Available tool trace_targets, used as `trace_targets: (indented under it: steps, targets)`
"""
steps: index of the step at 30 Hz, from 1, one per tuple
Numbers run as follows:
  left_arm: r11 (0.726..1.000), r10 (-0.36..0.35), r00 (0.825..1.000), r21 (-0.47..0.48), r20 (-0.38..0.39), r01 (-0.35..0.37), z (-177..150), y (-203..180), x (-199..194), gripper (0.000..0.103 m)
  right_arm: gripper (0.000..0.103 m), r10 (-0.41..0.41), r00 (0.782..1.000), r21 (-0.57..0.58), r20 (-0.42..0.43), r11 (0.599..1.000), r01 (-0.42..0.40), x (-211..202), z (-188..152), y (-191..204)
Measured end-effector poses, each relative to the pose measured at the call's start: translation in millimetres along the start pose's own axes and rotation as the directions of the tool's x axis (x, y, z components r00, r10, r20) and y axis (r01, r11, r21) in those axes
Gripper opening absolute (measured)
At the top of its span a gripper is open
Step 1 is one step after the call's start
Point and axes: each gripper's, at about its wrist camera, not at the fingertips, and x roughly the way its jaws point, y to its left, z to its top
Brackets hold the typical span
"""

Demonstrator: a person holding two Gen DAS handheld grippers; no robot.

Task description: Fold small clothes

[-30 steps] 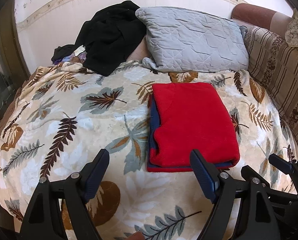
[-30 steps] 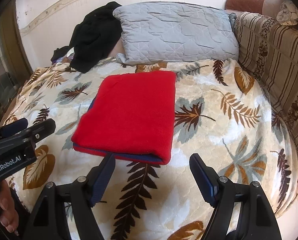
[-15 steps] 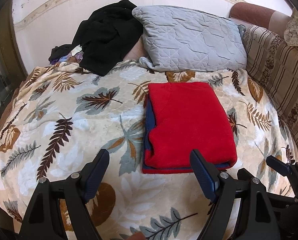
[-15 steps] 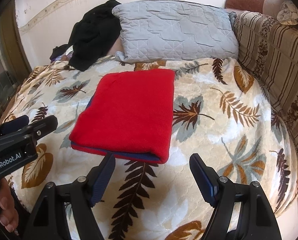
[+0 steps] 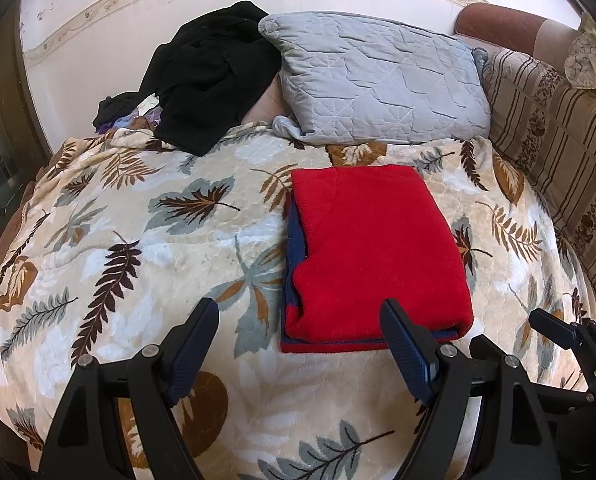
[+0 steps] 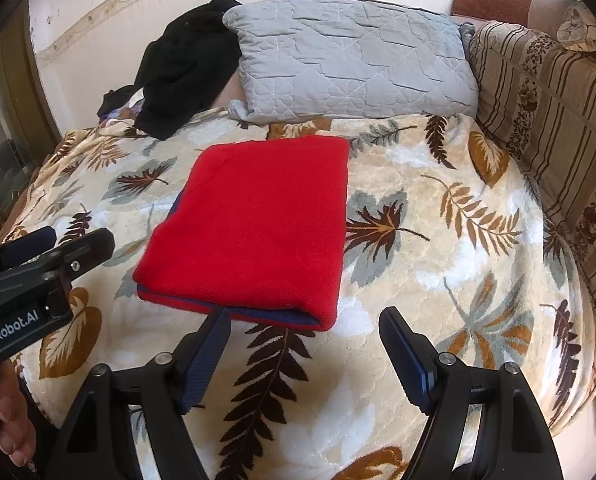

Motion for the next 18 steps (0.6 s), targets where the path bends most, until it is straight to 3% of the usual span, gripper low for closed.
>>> trace_targets:
  steps: [10,13,18]
  targets:
    - [1.000,-0.008,1.000,0.009,0.005,0.008,3.1,-2.2,3.2,0.084,0.080,-0.003,1.000,0.000,-0.003,1.000,0.003,2.5,1.4,-1.4]
    - [1.000,-0.009,1.000,0.012,0.021,0.009,3.5,-2.9,2.3,0.093,0.080,-0.001,1.000,-0.003,-0.005,1.000,0.001,4.6,2.7,-2.0]
    - [1.000,-0.012,0.998,0.012,0.062,0.011,8.5,-2.3,0.4,0.095,0.080,0.003,1.000,-0.006,-0.016,1.000,-0.003,15.3,7.2,-4.0]
